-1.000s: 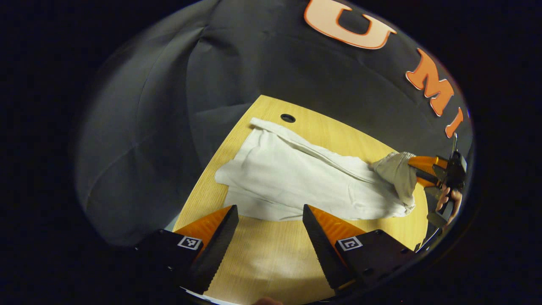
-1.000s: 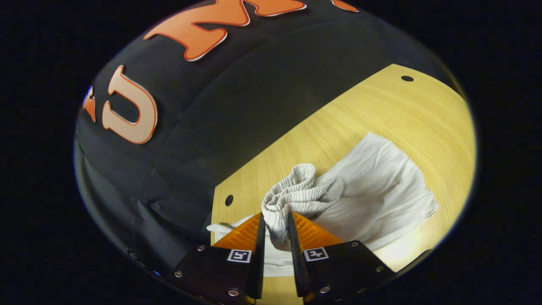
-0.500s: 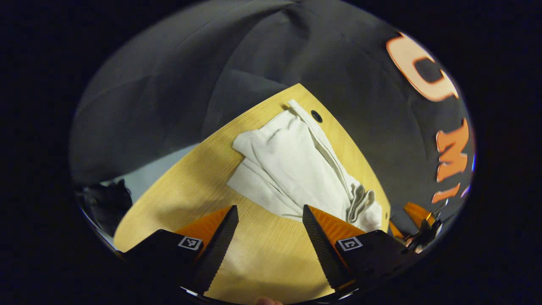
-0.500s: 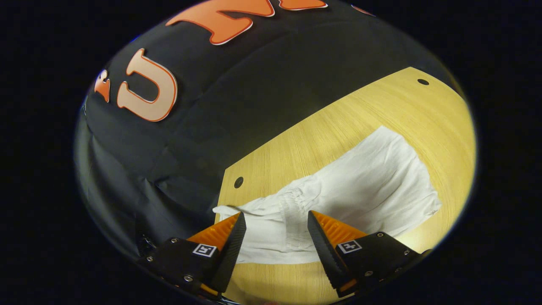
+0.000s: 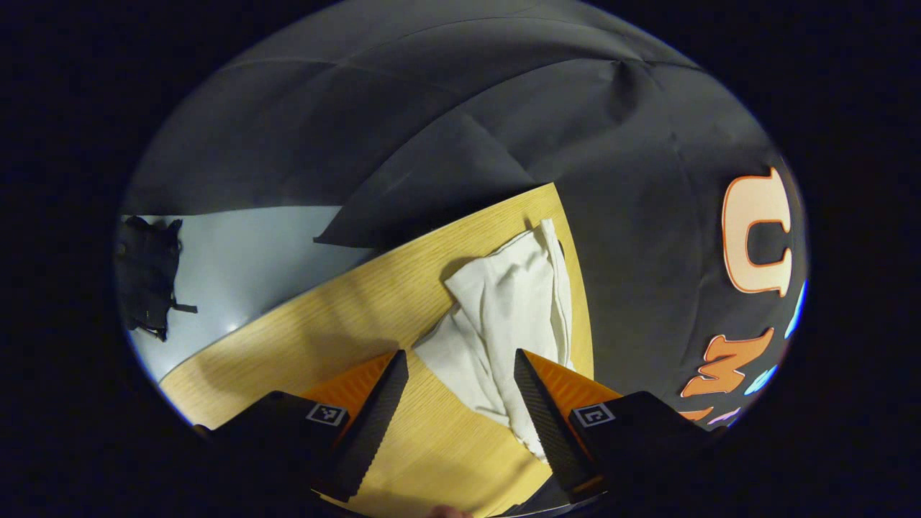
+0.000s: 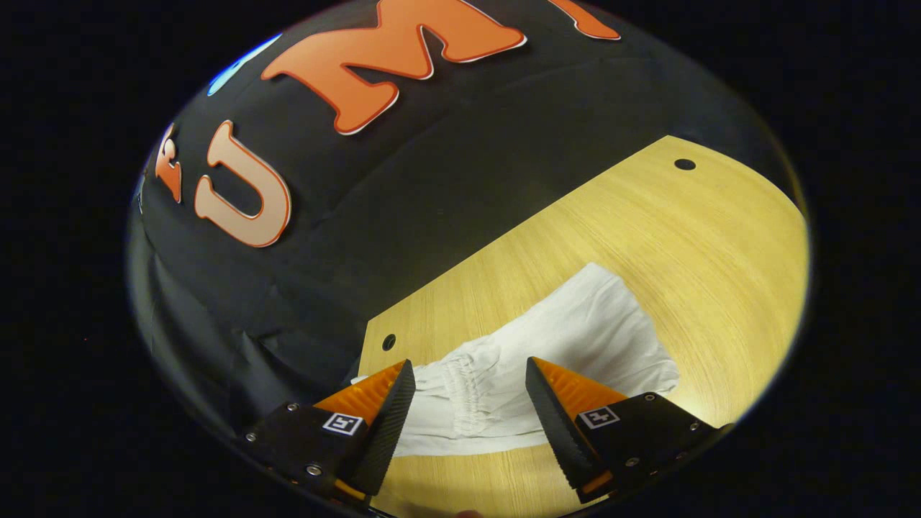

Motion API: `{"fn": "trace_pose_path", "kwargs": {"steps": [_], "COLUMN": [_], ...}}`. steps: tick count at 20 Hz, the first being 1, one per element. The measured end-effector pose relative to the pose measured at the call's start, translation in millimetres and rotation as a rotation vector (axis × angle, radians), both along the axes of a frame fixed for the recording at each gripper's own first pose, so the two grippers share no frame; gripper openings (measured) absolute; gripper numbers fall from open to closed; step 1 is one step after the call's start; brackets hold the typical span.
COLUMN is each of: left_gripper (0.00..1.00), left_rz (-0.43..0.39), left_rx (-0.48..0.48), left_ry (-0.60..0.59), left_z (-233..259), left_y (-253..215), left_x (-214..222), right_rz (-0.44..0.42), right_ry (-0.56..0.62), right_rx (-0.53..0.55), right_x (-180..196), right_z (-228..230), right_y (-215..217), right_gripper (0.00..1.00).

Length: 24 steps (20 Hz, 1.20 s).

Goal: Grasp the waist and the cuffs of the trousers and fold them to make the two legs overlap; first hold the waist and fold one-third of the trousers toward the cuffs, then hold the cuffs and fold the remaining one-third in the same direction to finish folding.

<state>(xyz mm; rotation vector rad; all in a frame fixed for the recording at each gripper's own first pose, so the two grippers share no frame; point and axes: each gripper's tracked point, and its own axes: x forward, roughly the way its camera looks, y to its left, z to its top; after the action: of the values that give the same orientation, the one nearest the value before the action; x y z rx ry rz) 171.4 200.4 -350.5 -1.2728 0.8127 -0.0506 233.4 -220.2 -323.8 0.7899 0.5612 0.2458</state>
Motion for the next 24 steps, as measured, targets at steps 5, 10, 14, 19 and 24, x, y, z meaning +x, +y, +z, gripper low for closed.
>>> {"fn": "trace_pose_path", "kwargs": {"steps": [5,10,14,19,24], "left_gripper": [0.95,0.87,0.32,0.12,0.1], "left_rz": [-0.031,-0.076,-0.075,-0.087,-0.067], "left_rx": [0.009,0.063,0.095,0.071,0.087], "left_ry": [-0.069,-0.093,-0.008,-0.05,-0.2], "left_z": [5.7,8.5,-4.2,33.8,124.9], "left_y": [-19.4,-40.6,-41.0,-46.4,-51.6], "left_x": [38.4,71.6,62.9,49.6,47.2], "right_rz": [-0.056,-0.101,-0.136,-0.17,-0.163], "right_ry": [0.017,0.07,0.116,0.125,0.11], "right_rx": [0.023,0.007,0.028,0.061,0.115], "right_x": [-8.3,-21.8,-34.0,-31.6,-24.9], "right_z": [-3.3,-29.2,-47.5,-49.9,-42.4], "right_y": [-29.9,-56.7,-76.4,-98.5,-113.5], "right_gripper": [0.93,0.93,0.93,0.93,0.93]}}
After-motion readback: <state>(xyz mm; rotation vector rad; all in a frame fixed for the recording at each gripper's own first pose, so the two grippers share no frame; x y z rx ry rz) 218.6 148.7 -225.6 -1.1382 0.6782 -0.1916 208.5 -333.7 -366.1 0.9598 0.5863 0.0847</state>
